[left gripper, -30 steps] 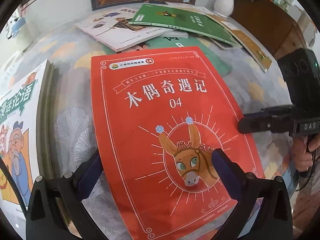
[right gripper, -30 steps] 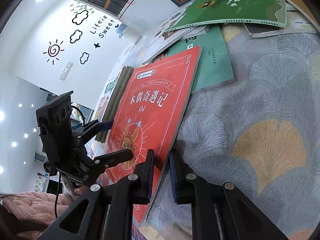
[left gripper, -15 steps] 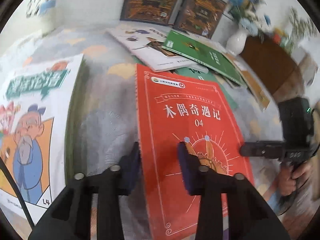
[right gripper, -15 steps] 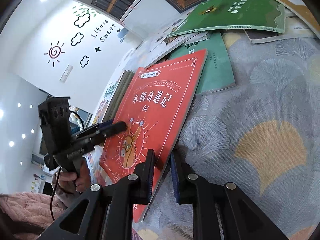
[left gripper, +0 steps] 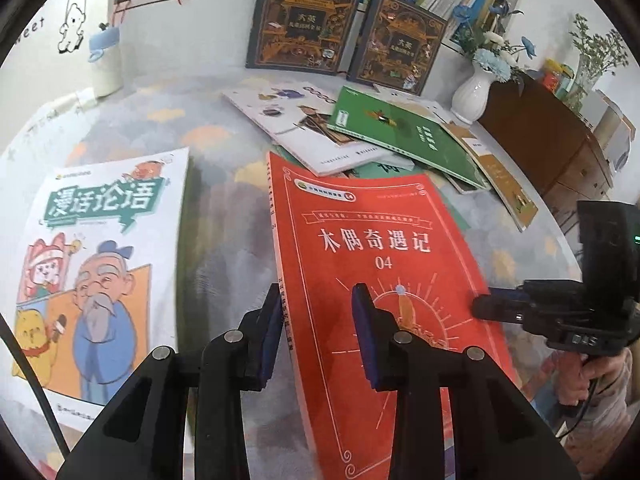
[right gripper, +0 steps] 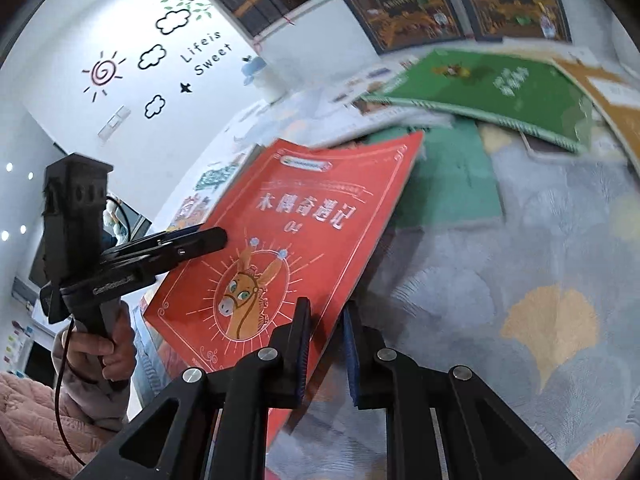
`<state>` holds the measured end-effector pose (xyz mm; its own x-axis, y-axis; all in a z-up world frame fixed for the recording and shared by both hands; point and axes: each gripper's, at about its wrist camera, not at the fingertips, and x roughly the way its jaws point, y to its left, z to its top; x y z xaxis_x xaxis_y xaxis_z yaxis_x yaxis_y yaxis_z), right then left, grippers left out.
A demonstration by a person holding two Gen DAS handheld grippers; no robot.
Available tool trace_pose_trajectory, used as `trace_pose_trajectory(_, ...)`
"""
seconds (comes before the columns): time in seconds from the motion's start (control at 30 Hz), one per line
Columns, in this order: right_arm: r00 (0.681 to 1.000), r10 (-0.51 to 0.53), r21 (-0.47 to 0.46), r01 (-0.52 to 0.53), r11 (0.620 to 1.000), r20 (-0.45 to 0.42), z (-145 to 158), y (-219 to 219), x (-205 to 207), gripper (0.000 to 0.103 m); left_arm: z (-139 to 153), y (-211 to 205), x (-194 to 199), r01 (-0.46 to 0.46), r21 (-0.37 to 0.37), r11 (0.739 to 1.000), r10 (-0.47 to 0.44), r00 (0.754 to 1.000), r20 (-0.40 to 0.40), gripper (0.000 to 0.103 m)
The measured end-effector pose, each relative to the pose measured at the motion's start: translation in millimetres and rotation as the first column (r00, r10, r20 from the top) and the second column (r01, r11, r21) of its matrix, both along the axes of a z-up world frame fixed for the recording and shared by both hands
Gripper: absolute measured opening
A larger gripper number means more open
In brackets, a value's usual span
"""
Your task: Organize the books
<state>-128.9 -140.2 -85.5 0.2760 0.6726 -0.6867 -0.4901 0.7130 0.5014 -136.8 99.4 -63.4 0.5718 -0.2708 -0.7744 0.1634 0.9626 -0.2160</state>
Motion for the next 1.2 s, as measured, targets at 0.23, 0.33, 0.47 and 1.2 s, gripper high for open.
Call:
trace_pose_trajectory(0.23,0.996,0.026,0.019,-0.028,0.999,0.080,33,14,-4,0.015,18,13,-1,-0.029,0.021,0.999,0.028,0.999,0.044,0.031)
trace_pose_trajectory(0.33,0.993,0.046,0.011,-0.048,0.999,0.109,44,26,-2,0.015,26,25,-1,-0.063,0.029,0.998,0.061,0.996,0.066,0.031)
trace_pose_trajectory(0.47,0.985,0.071,-0.009,-0.070,0.998,0.159,57,49,1,0.016,36,44,-2,-0.106,0.029,0.994,0.103,0.989,0.103,0.031)
trace_pose_trajectory(1.2,0.960,0.231,-0.015,-0.232,0.973,0.160,41,227,24,0.015,20,198,-2,-0.344,-0.044,0.938,0.347,0.930,0.125,0.037)
